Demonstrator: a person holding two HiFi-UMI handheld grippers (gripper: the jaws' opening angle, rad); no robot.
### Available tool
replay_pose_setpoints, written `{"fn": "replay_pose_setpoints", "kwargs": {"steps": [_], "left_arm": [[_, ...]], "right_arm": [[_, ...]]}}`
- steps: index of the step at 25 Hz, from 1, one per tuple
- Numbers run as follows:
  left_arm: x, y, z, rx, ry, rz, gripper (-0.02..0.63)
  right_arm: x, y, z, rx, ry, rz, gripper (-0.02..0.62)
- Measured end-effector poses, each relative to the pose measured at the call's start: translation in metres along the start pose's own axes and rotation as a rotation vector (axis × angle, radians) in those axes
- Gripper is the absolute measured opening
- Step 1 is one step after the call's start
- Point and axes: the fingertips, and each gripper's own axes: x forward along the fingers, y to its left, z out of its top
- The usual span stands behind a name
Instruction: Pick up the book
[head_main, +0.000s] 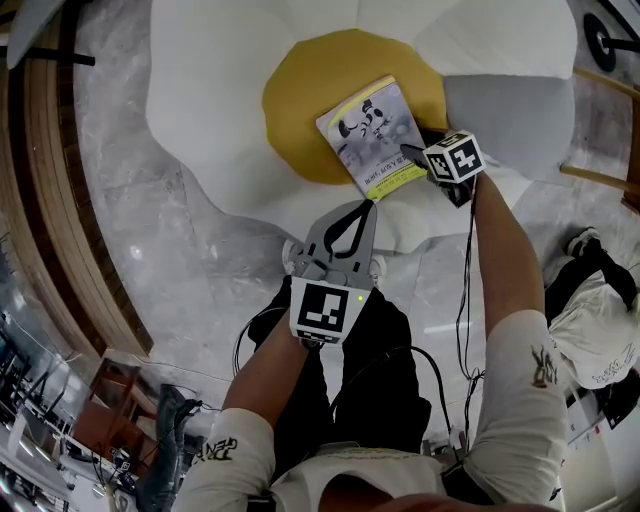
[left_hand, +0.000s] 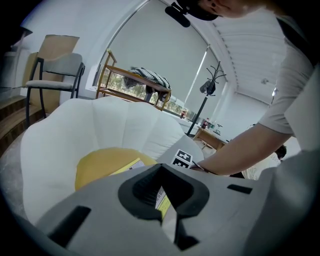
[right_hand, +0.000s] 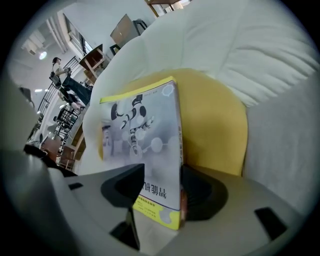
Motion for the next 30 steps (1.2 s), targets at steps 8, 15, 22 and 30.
{"fn": "replay_pose_setpoints", "kwargs": {"steps": [8,15,22,30], "left_arm": [[0.001,-0.011,-0.003,-0.016,0.022,0.0,0.017],[0.006,-0.019,-0.003,-0.007,0.021,-0.013,0.018],[0.014,-0.012,0.008,-0.012,-0.023,-0.013,0.018],[0.011,-0.01,0.004,-0.004,-0.016,-0.023,0.018]], "right_arm": [[-0.031,0.018,-0.011,0.063,-0.016,0.125,0.163],[-0.02,0.022,-0.02,0.054,0.009,0.142,0.163],[0.01,0.012,-0.024,0.097,-0.026,0.144,0.16],[0.009,0.014,-0.024,0.126,-0.081,0.149,0.125]]}}
